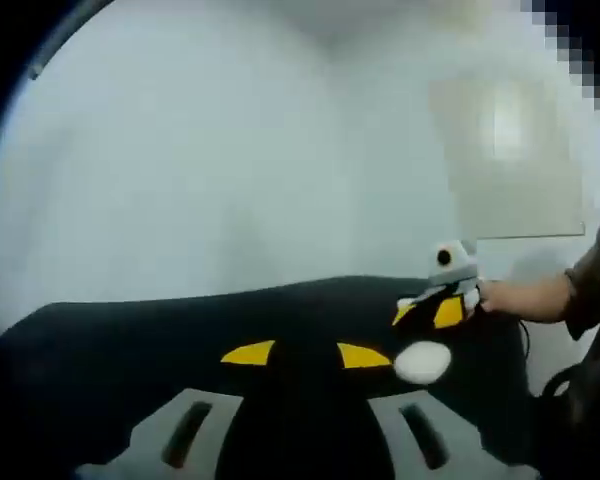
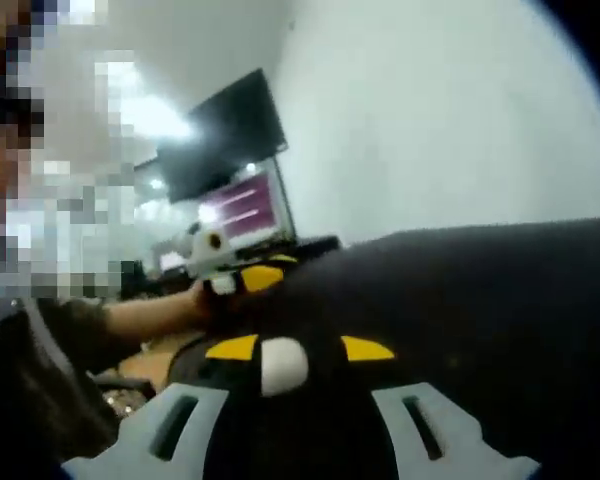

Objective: Pick up three earphones and place each one into its charging case using tactile feedback, ensure that each earphone is properly inserted and securely positioned inside the case.

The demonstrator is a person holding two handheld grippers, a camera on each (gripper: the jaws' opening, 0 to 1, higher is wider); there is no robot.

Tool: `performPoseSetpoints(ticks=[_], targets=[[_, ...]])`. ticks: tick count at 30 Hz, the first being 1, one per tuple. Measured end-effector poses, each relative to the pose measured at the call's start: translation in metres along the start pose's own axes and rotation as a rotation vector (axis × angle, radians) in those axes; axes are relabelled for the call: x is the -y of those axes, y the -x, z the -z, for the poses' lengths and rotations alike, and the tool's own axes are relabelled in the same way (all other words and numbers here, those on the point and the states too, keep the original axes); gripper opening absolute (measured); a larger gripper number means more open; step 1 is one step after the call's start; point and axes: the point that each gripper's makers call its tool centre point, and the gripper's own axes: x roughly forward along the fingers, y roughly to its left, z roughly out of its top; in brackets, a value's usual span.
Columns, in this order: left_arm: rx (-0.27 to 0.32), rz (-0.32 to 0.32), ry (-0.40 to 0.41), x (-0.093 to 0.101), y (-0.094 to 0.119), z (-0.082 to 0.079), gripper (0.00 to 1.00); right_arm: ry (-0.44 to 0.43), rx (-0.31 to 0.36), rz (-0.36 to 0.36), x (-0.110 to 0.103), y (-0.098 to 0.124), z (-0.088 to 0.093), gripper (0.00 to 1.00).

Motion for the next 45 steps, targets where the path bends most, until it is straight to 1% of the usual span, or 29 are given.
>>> performPoseSetpoints(ticks=[1, 3, 4, 5, 6, 8, 9, 11, 13, 15, 18, 20, 22, 25, 26, 28, 33, 35, 37, 38, 39, 40, 41, 42, 43, 44, 45], targets=[[-0.015, 0.001, -0.03, 0.001, -0.002, 0.003, 0.23, 0.002, 0.001, 0.002, 0.001, 0.001, 0.0, 0.31], [-0.012, -0.003, -0.034, 0.004, -0.005, 0.003, 0.23, -0.02, 0.0, 0.012, 0.004, 0.002, -0.001, 0.32], [-0.022, 0.003, -0.045, 0.006, -0.005, 0.004, 0.23, -0.033, 0.011, 0.018, 0.005, 0.001, -0.003, 0.33], [-0.028, 0.009, -0.056, 0.009, -0.006, 0.006, 0.23, -0.056, 0.02, 0.032, 0.007, 0.001, -0.006, 0.35], [-0.033, 0.011, -0.069, 0.011, -0.006, 0.007, 0.22, -0.061, 0.021, 0.055, 0.009, 0.002, -0.008, 0.37], [-0.071, 0.008, -0.121, 0.012, -0.006, 0.014, 0.2, -0.014, 0.02, 0.144, 0.016, 0.006, -0.01, 0.37], [-0.079, 0.009, -0.14, 0.014, -0.007, 0.015, 0.19, 0.08, 0.026, 0.216, 0.019, 0.012, -0.014, 0.37], [-0.065, 0.031, -0.166, 0.022, -0.008, 0.013, 0.19, 0.121, 0.006, 0.246, 0.01, 0.016, -0.015, 0.36], [-0.043, 0.07, -0.177, 0.031, -0.007, 0.009, 0.21, 0.135, -0.004, 0.208, -0.011, 0.017, -0.018, 0.36], [-0.014, 0.103, -0.158, 0.038, -0.006, 0.005, 0.22, 0.133, -0.02, 0.152, -0.032, 0.016, -0.02, 0.37], [-0.015, 0.094, -0.14, 0.034, -0.006, 0.005, 0.22, 0.148, -0.03, 0.135, -0.04, 0.014, -0.019, 0.42], [-0.007, 0.083, -0.136, 0.032, -0.005, 0.004, 0.22, 0.172, -0.045, 0.143, -0.039, 0.013, -0.014, 0.46], [0.0, 0.08, -0.135, 0.031, -0.004, 0.003, 0.22, 0.183, -0.086, 0.156, -0.036, 0.01, -0.003, 0.48], [-0.002, 0.082, -0.137, 0.032, -0.005, 0.003, 0.22, 0.189, -0.12, 0.147, -0.04, 0.003, 0.009, 0.5], [-0.002, 0.086, -0.137, 0.033, -0.005, 0.003, 0.22, 0.202, -0.139, 0.155, -0.039, 0.0, 0.014, 0.5], [0.007, 0.092, -0.13, 0.035, -0.005, 0.002, 0.22, 0.229, -0.158, 0.175, -0.037, -0.002, 0.017, 0.5], [0.009, 0.094, -0.129, 0.036, -0.005, 0.001, 0.22, 0.259, -0.19, 0.176, -0.036, -0.008, 0.02, 0.5], [0.008, 0.097, -0.134, 0.036, -0.006, 0.002, 0.22, 0.271, -0.198, 0.183, -0.032, -0.012, 0.019, 0.5], [0.005, 0.098, -0.138, 0.037, -0.006, 0.002, 0.22, 0.284, -0.211, 0.201, -0.023, -0.016, 0.021, 0.5], [0.003, 0.099, -0.14, 0.037, -0.006, 0.003, 0.22, 0.282, -0.225, 0.211, -0.016, -0.019, 0.026, 0.5], [0.002, 0.099, -0.141, 0.038, -0.006, 0.003, 0.22, 0.257, -0.244, 0.21, -0.012, -0.02, 0.032, 0.5], [0.002, 0.1, -0.143, 0.038, -0.007, 0.003, 0.22, 0.221, -0.264, 0.206, -0.011, -0.022, 0.04, 0.49], [0.002, 0.1, -0.145, 0.038, -0.007, 0.003, 0.22, 0.199, -0.284, 0.2, -0.01, -0.024, 0.047, 0.43], [0.003, 0.099, -0.147, 0.038, -0.007, 0.002, 0.22, 0.221, -0.263, 0.215, -0.008, -0.027, 0.043, 0.39], [0.0, 0.092, -0.149, 0.038, -0.007, 0.003, 0.21, 0.292, -0.275, 0.209, -0.007, -0.025, 0.041, 0.39], [-0.009, 0.085, -0.152, 0.036, -0.008, 0.004, 0.21, 0.283, -0.289, 0.216, -0.01, -0.025, 0.042, 0.39], [-0.011, 0.084, -0.153, 0.036, -0.008, 0.005, 0.2, 0.301, -0.291, 0.225, -0.011, -0.024, 0.041, 0.38]])
